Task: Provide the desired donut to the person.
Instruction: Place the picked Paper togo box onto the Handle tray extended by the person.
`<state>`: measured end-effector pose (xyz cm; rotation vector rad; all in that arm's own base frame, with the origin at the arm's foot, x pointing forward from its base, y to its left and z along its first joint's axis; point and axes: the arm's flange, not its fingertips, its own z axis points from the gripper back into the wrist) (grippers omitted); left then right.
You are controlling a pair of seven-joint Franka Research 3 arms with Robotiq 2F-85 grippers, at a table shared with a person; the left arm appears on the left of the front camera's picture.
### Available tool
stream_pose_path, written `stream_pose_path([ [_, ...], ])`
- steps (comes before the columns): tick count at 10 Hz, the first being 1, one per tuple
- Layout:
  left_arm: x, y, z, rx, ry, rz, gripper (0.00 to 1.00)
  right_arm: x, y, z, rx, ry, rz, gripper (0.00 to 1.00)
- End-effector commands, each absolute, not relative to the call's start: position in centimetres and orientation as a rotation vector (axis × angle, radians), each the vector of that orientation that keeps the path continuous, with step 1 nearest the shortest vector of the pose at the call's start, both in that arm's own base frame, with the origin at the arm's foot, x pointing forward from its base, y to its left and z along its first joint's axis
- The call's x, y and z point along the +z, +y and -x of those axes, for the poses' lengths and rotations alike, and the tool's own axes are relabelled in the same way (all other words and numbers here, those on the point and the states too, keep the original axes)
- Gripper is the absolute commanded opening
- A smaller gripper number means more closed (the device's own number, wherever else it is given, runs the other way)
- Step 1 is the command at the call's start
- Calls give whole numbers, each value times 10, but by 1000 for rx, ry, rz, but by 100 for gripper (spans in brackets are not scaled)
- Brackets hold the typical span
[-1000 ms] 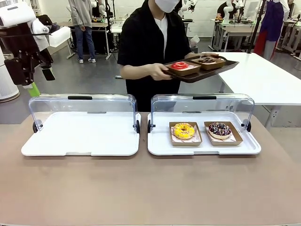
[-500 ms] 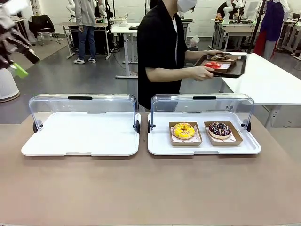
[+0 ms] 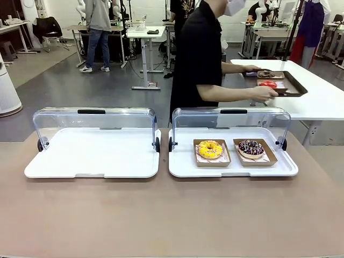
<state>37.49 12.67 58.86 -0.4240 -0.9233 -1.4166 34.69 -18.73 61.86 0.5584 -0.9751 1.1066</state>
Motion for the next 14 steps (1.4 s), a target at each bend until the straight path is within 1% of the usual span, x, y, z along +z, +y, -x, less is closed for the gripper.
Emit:
stream_pose_path([
  [1,565,143,-380,-1371,-874,428,100,618,-185,-347,1114,-991,-568,100],
  [2,563,152,-384,-1353,-840,473,100,618,-185,-347,1114,-991,-568,100],
  [5,571,160,-390,-1328,-850,517,100,618,-185,-347,1114,-991,-568,100],
  [7,569,160,-387,-1312,-847,550,100,618,-185,-347,1114,-991,-568,100],
  [8,562,160,-387,-1334,-836,509,100,618,-185,-347,1114,-991,-568,100],
  [12,565,159,-387,-1331,-828,519,100,618,-185,-347,1114,-991,-568,100],
  [14,573,155,-383,-1321,-905,702,100,618,-185,-347,1114,-991,-568,100],
])
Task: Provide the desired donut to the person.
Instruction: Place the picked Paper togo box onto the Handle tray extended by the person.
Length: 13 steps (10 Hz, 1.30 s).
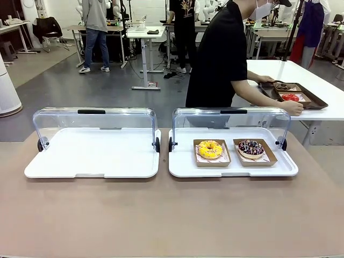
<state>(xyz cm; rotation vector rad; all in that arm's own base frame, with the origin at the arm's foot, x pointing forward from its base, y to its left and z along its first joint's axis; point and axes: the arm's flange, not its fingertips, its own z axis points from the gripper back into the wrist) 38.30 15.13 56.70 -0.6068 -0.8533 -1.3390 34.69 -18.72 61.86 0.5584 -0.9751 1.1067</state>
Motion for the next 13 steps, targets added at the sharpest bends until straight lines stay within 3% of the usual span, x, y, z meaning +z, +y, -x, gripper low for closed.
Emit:
stream_pose_path([
  [1,573,156,-384,-1319,-913,699,100,618,-185,-347,1114,-991,-568,100],
  [4,572,152,-383,-1337,-861,643,100,618,-185,-347,1114,-991,-568,100],
  [13,571,151,-380,-1330,-888,678,100,618,-185,-347,1114,-991,-568,100],
])
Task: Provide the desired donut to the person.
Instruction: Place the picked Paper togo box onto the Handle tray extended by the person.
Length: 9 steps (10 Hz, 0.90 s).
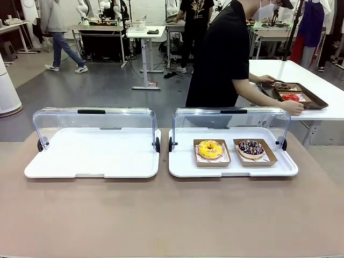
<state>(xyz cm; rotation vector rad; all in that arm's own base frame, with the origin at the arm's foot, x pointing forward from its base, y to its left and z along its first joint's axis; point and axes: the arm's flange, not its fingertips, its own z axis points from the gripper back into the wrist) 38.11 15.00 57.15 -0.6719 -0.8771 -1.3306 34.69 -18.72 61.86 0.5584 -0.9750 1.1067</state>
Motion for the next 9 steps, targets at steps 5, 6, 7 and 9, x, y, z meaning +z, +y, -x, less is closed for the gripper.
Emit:
stream_pose_path([
  [5,571,151,-380,-1330,-888,678,100,618,-185,-347,1114,-991,-568,100],
  [6,571,151,-380,-1330,-888,678,100,618,-185,-347,1114,-991,-568,100],
  [7,571,151,-380,-1330,-888,678,100,618,-185,-347,1114,-991,-568,100],
  [9,571,151,-380,-1330,-888,678,100,618,-185,-347,1114,-991,-568,100],
])
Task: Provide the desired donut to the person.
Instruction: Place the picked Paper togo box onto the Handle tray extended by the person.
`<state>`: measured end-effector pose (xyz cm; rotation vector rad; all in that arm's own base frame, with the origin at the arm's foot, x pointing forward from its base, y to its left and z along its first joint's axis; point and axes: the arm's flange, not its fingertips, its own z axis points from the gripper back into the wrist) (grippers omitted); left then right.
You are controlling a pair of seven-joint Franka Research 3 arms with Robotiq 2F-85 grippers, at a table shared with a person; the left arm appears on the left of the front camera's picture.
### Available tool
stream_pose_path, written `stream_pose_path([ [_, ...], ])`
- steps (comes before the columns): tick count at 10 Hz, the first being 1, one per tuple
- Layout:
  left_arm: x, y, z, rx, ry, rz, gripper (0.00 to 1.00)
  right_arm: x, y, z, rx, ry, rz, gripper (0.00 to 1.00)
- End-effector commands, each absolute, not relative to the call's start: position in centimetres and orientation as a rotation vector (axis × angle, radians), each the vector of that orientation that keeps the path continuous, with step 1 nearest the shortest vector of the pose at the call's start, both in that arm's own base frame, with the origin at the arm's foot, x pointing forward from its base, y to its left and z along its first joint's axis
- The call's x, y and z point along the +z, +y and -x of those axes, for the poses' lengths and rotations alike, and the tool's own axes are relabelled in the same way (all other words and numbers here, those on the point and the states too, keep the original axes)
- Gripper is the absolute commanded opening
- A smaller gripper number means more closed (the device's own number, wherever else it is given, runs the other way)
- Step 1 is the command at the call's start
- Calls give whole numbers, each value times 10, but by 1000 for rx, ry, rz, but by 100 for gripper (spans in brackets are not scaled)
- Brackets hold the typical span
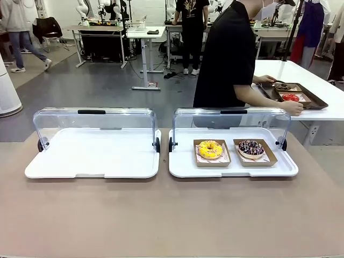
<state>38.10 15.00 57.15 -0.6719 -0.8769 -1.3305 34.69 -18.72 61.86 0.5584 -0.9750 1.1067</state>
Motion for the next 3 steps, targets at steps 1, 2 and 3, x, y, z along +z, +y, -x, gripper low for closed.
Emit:
stream_pose_path([
  [1,571,151,-380,-1330,-888,678,100,618,-185,-347,1114,-991,-568,100],
  [2,571,151,-380,-1330,-888,678,100,618,-185,-347,1114,-991,-568,100],
  [3,571,151,-380,-1330,-888,678,100,618,-185,-347,1114,-991,-568,100],
])
